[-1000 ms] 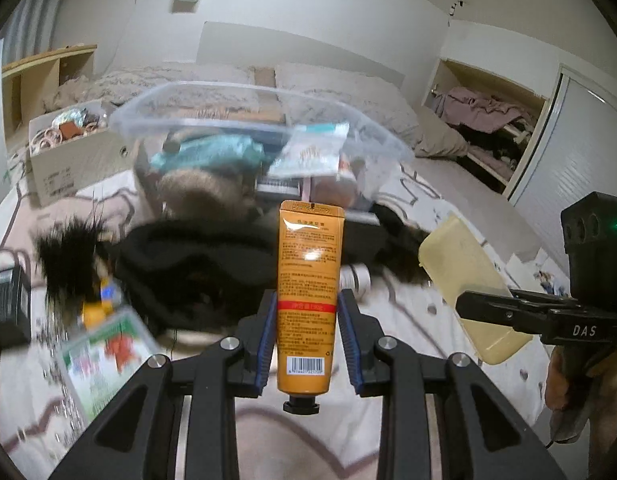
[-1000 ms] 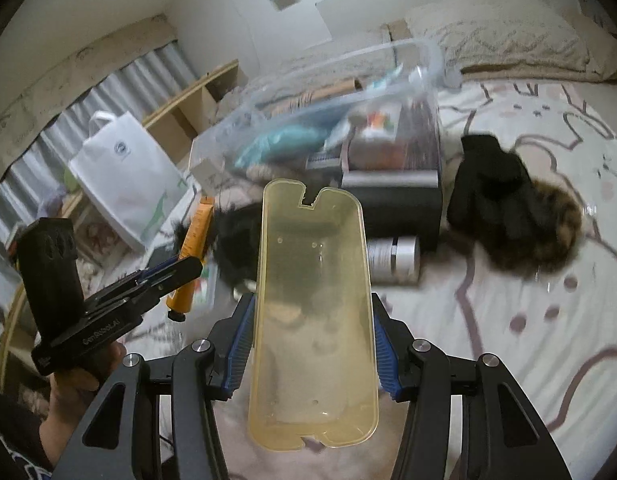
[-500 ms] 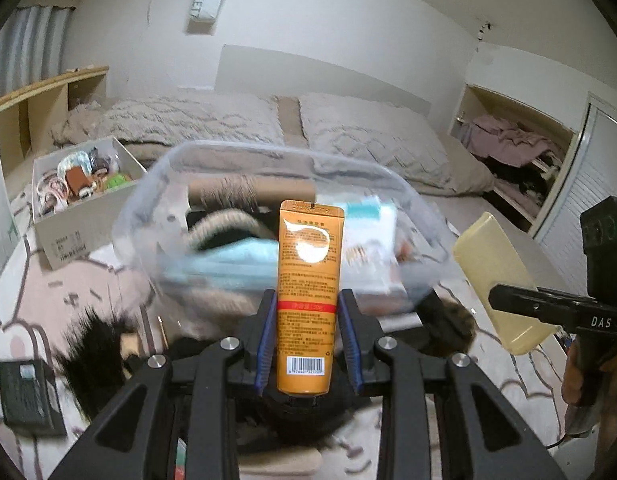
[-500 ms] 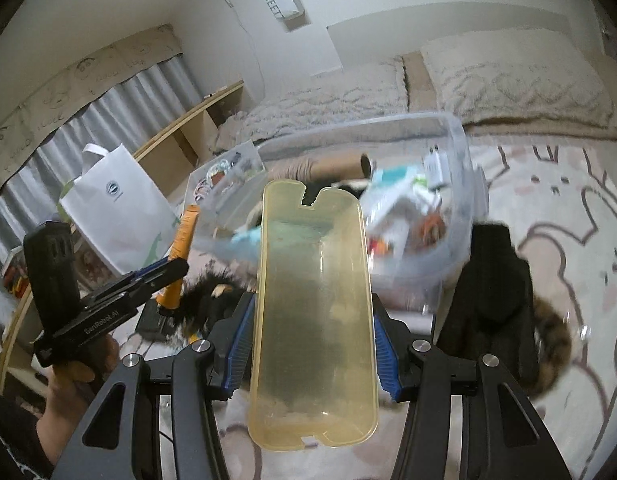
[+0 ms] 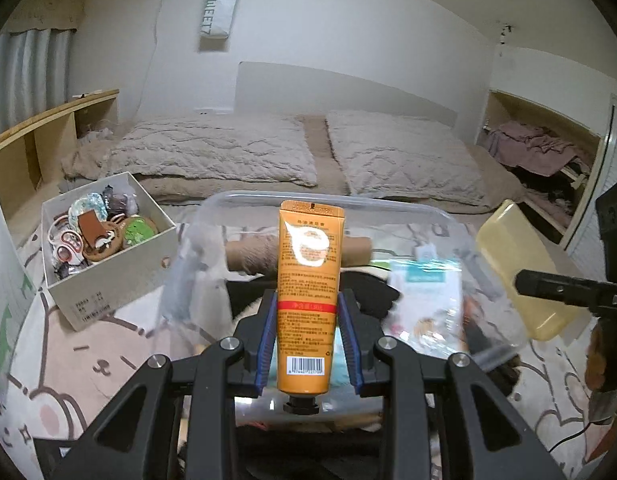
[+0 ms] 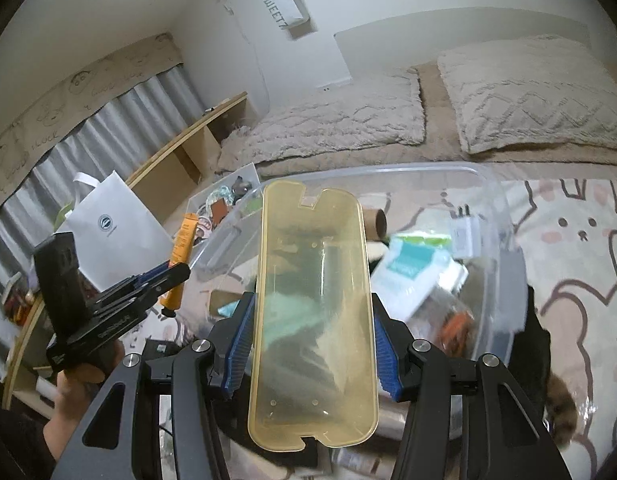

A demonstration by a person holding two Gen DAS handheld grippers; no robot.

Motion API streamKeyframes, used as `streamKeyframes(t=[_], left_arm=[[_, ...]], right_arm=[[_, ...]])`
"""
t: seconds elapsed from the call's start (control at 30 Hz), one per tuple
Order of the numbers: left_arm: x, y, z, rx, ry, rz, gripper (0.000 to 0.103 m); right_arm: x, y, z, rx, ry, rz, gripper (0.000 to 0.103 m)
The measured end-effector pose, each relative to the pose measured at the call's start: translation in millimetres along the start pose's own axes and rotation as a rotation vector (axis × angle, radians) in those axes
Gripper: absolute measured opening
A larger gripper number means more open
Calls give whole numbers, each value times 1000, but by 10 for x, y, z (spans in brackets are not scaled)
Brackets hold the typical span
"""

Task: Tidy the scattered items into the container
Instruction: 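Carry the orange tube and yellow case over the clear container with both tools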

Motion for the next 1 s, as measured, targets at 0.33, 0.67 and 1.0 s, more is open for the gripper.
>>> streamKeyframes(t=[0.33,0.67,1.0], left_arm=[[-409,-181,-290,-61,-114,-23,30],[-600,-234,-396,-63,-164,-34,71],[-622,-192,-475,-25,-144,-48,71]], right_arm=[[-316,-183,-13,10,-33,-18,54],[-657,-244,-155,203,-72,-167,54],[-854,-95,-193,315,-104,-300,54]])
Point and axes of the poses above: each gripper's, at about its wrist camera, not at the fingertips, and x roughly against the way its jaws point, z to its right, y to its underside, the point moved 7 cm from there along -x, roughly the way its jaws point, and after that the axes turned 13 degrees about x, right-handed, at the moved point
